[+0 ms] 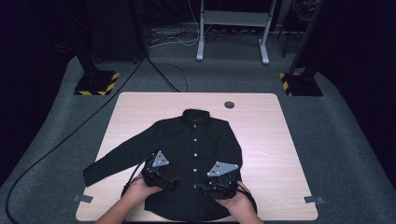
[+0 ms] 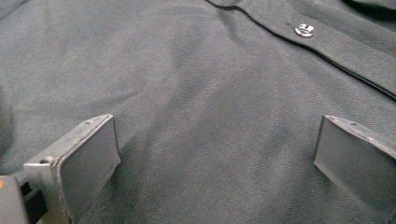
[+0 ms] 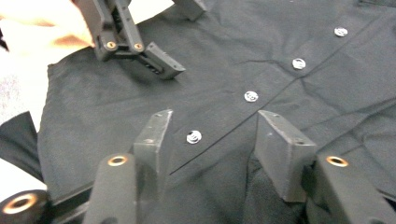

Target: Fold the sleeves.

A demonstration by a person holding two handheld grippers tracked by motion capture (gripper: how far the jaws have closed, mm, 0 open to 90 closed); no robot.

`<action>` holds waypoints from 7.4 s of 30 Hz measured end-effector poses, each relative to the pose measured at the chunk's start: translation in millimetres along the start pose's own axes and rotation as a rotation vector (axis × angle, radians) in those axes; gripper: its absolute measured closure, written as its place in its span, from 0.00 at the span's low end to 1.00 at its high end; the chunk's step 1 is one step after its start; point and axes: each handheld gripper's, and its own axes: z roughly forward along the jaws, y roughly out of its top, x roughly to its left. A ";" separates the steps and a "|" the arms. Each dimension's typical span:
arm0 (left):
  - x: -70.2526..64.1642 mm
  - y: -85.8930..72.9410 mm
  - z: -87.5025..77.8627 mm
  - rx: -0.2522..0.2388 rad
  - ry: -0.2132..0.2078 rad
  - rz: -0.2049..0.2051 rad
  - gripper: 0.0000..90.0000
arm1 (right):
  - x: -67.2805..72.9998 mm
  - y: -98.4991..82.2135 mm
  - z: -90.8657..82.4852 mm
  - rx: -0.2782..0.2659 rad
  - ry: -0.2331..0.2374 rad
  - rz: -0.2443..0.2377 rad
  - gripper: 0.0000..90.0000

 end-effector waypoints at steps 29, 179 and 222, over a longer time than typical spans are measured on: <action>3.5 -1.1 -2.8 -0.002 -0.007 0.005 0.03 | -21.8 -2.3 -3.4 -0.082 -0.016 0.080 0.34; 160.8 -69.6 -122.7 -0.026 0.214 -0.305 0.36 | -47.8 -33.9 -0.8 -0.024 -0.191 0.151 0.15; 173.4 -103.4 -137.8 0.052 0.250 -0.300 0.64 | -51.2 -37.8 2.9 0.002 -0.170 0.200 0.22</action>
